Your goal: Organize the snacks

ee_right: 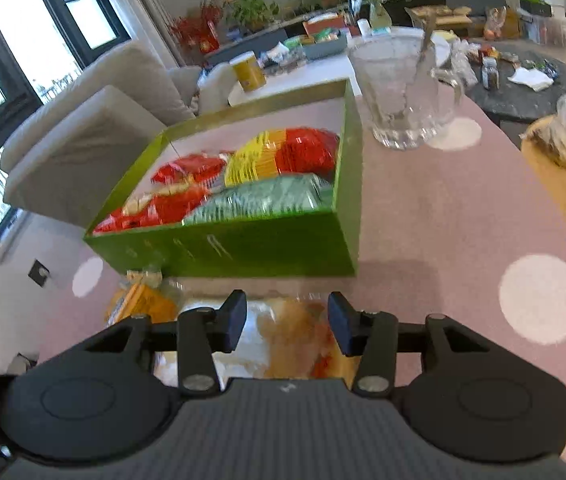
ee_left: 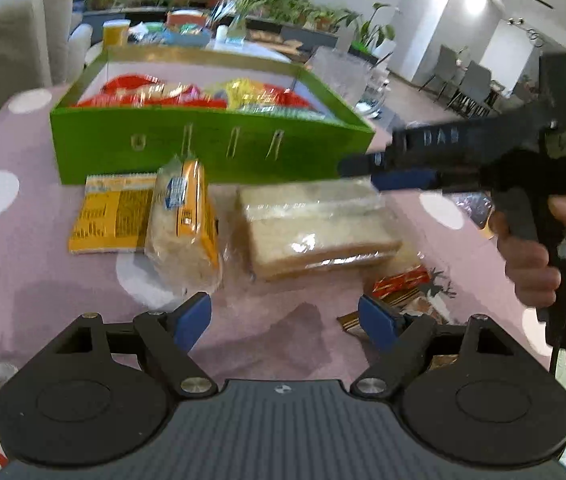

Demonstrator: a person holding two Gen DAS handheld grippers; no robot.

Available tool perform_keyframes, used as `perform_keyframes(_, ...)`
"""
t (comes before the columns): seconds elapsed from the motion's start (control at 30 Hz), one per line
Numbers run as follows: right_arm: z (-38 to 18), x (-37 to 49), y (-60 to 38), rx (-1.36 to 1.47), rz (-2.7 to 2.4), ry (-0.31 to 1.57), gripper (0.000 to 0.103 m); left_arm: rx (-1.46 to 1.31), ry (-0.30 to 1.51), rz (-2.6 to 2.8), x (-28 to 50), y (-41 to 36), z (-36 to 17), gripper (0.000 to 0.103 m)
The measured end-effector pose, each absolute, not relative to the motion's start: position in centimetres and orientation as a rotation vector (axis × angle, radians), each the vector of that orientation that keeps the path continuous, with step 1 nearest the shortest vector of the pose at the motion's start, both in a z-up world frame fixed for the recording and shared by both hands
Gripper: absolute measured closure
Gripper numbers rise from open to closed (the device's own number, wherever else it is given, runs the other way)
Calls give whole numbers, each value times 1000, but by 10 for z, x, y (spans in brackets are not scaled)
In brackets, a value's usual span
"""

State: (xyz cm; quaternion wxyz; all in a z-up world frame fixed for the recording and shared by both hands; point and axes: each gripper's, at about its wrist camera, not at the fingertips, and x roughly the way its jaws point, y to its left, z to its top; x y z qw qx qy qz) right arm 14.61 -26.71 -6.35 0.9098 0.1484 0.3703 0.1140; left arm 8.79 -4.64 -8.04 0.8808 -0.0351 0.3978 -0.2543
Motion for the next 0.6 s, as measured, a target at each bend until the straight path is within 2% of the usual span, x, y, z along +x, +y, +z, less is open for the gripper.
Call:
perform_keyframes(0.27,-63,162,-255,247,327,785,54,-87,849,-594,82,-42,-82,24)
perform_keyframes(0.5,-66,115,-227,140,436,907,57,-82,826,-495,88,-17,-80,24)
perform_keyframes(0.6,-61,97,-224,178,502,945,57,-100,809,-422,84,4,-78,24)
